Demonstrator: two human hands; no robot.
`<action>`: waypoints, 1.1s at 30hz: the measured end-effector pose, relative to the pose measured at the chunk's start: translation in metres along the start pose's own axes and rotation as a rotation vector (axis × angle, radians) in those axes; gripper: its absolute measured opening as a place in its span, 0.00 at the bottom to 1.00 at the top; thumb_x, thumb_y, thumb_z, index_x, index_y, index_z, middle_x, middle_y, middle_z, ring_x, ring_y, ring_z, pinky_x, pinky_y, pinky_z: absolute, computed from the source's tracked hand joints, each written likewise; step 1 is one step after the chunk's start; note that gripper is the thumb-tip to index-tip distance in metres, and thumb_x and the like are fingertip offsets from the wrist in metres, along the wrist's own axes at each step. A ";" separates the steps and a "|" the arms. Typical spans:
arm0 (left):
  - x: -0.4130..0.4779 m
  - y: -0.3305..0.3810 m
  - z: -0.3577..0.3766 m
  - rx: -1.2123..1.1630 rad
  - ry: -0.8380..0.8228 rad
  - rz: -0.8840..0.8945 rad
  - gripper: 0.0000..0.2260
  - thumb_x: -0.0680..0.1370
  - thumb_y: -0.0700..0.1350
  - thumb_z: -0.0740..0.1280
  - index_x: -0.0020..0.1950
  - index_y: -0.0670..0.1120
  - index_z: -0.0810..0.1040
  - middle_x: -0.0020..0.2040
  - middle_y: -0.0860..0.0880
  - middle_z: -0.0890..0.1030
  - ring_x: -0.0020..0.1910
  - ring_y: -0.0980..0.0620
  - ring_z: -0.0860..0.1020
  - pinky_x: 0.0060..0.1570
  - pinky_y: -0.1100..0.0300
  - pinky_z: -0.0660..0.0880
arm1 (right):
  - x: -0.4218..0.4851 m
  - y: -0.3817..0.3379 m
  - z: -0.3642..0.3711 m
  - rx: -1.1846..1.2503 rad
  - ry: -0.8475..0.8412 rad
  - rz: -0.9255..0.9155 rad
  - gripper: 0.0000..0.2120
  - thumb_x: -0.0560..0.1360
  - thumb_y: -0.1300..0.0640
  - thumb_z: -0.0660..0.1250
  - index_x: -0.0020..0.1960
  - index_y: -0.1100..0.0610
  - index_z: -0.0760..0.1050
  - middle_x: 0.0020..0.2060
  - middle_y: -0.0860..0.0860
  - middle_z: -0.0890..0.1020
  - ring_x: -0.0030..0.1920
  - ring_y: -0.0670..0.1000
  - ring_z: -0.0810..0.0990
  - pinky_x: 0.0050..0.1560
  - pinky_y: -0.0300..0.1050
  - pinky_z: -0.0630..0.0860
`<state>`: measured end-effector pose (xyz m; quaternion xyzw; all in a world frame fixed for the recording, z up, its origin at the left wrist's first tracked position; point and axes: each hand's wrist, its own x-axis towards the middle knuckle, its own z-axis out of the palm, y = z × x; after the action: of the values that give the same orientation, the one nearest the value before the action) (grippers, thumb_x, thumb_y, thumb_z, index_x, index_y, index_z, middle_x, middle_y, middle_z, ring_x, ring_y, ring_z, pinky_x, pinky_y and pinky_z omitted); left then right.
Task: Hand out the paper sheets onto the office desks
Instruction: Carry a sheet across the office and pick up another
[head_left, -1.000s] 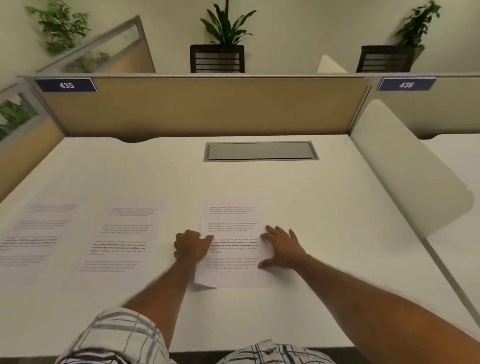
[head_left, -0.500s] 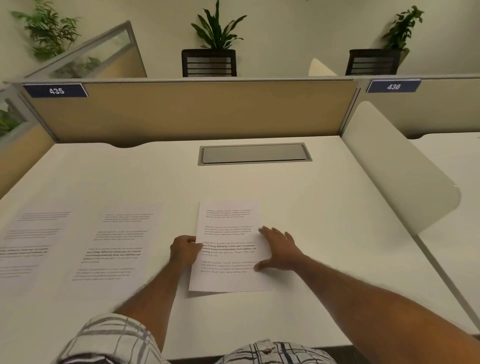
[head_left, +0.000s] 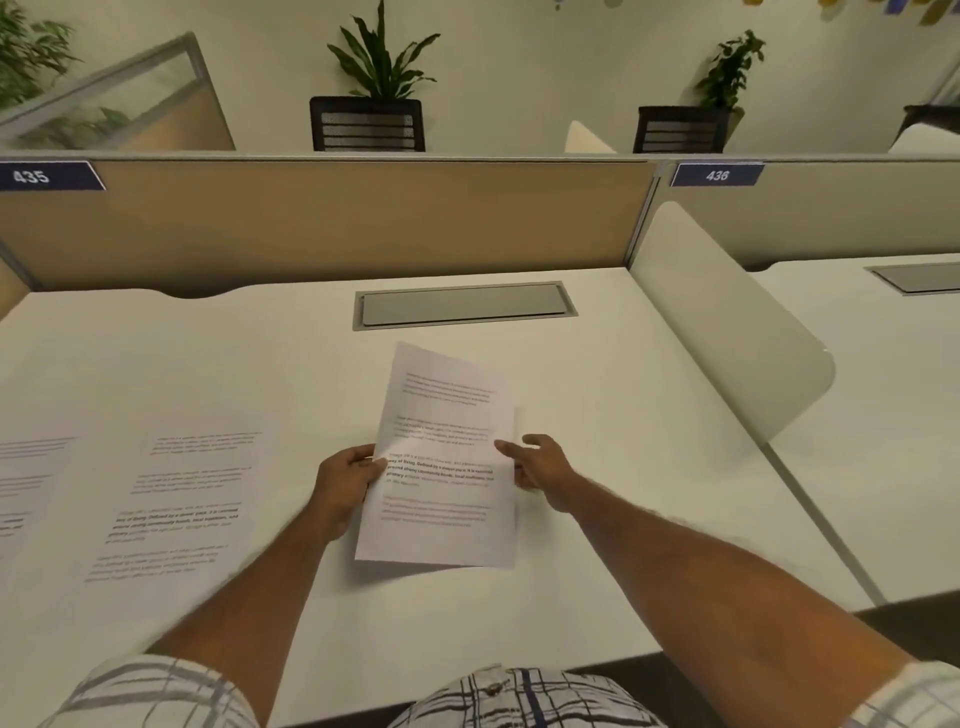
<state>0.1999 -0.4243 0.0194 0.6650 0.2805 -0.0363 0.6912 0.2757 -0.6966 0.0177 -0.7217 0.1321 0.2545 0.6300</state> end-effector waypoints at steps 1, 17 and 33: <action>0.001 0.000 0.001 0.006 -0.020 -0.008 0.12 0.77 0.35 0.67 0.60 0.43 0.77 0.48 0.44 0.85 0.46 0.45 0.83 0.52 0.48 0.79 | -0.002 0.002 -0.003 0.020 -0.002 -0.010 0.24 0.71 0.52 0.75 0.61 0.57 0.70 0.41 0.56 0.82 0.32 0.49 0.78 0.28 0.39 0.71; -0.020 -0.012 0.139 0.440 -0.276 0.273 0.07 0.78 0.40 0.68 0.54 0.42 0.82 0.43 0.49 0.82 0.44 0.48 0.80 0.50 0.54 0.76 | -0.088 0.076 -0.113 -0.210 0.498 -0.234 0.10 0.80 0.52 0.63 0.52 0.59 0.72 0.50 0.58 0.83 0.49 0.58 0.83 0.50 0.60 0.80; -0.142 -0.034 0.482 0.751 -0.683 0.564 0.10 0.79 0.47 0.66 0.56 0.44 0.82 0.47 0.49 0.83 0.45 0.50 0.80 0.47 0.56 0.76 | -0.239 0.186 -0.365 0.139 0.976 -0.133 0.03 0.81 0.57 0.61 0.48 0.54 0.70 0.45 0.51 0.81 0.43 0.51 0.83 0.37 0.44 0.78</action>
<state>0.2302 -0.9273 0.0310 0.8642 -0.1785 -0.1605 0.4421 0.0543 -1.1161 0.0168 -0.7199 0.3820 -0.1631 0.5560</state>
